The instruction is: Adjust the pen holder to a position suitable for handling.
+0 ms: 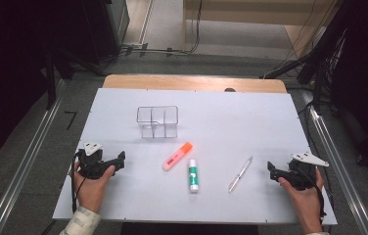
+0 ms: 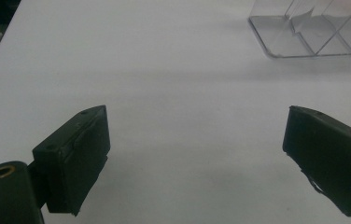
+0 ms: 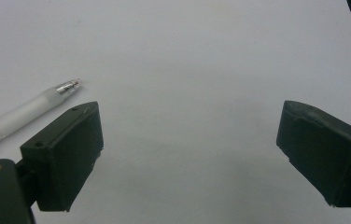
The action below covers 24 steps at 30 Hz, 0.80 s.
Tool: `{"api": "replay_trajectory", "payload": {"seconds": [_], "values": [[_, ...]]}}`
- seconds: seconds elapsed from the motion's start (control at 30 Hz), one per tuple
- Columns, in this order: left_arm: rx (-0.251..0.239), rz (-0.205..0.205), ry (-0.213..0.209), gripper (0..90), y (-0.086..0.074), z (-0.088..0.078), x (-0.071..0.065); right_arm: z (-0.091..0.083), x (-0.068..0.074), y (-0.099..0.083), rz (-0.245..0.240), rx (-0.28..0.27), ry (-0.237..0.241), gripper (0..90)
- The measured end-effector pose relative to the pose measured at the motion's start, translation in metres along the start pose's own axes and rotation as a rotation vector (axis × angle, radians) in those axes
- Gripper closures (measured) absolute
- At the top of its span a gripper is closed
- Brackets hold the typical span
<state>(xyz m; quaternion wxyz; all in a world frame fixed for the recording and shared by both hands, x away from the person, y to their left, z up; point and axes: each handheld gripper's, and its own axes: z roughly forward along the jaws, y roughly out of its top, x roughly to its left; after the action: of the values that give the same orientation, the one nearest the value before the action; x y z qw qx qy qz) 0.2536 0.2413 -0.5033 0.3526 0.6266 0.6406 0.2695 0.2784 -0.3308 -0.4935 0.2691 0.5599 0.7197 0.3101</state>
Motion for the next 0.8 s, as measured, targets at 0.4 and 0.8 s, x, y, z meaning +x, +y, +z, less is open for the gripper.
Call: {"api": "replay_trajectory", "payload": {"seconds": [0.4,0.8], "values": [[-0.037,-0.014,0.021,12.7,0.006,-0.001,-0.001,-0.002,0.01,0.007,-0.019,-0.012,0.034,15.9],[-0.06,-0.015,0.022,69.2,0.019,0.012,0.002,0.012,0.043,0.032,-0.105,0.01,0.161,54.7]]}}
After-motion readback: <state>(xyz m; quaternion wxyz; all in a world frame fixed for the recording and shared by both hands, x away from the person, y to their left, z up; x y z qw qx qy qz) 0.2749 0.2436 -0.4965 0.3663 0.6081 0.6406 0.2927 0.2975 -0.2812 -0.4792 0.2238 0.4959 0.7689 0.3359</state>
